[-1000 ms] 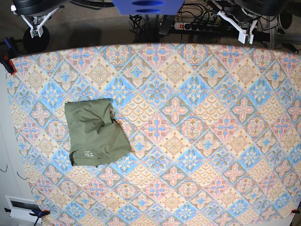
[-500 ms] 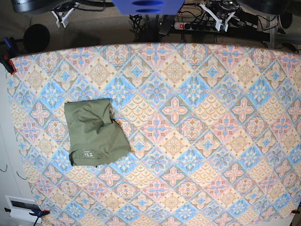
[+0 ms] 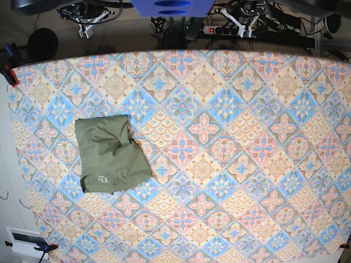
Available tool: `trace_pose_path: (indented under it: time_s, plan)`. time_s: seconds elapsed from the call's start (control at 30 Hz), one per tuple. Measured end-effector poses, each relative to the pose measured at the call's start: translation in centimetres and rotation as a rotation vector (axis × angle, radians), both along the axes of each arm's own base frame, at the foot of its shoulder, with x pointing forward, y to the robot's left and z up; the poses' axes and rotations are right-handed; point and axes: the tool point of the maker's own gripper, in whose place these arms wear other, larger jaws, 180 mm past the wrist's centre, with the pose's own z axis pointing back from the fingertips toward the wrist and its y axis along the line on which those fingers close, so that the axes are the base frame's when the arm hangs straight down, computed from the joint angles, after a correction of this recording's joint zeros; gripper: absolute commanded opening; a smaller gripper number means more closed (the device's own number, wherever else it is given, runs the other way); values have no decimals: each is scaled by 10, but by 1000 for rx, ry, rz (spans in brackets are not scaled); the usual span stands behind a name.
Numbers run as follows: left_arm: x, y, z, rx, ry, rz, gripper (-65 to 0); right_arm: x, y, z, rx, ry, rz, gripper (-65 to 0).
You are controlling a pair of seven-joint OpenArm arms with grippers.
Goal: Layout the t-shirt on the table in an organized manner, then fold the t-shirt properly
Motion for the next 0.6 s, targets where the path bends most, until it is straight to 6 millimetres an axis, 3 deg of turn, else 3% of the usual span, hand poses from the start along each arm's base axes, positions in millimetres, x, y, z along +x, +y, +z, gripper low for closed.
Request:
trace_pose_path:
  time_s: [0.17,0.3,0.4,0.5,0.6]
  plan:
    - [5,-22,-16,-8,-27,-35,-650,-16,15,-4,34,18,-35,-650]
    - [5,-31,-25,-2,-20,-31,-650,19,28,-9,52,-60,-79,-650]
    - [21,-39,-26,-11,-61,-16,-650,48,59,-12,102,-112,-76,-650]
    - [29,-40,-25,-12,-78,-11,-650,46,87,-17,112,-91,-62,-650]
    - [34,-39,-25,-10,-83,-11,-650,36,76,-22,42,-71,-79,-650]
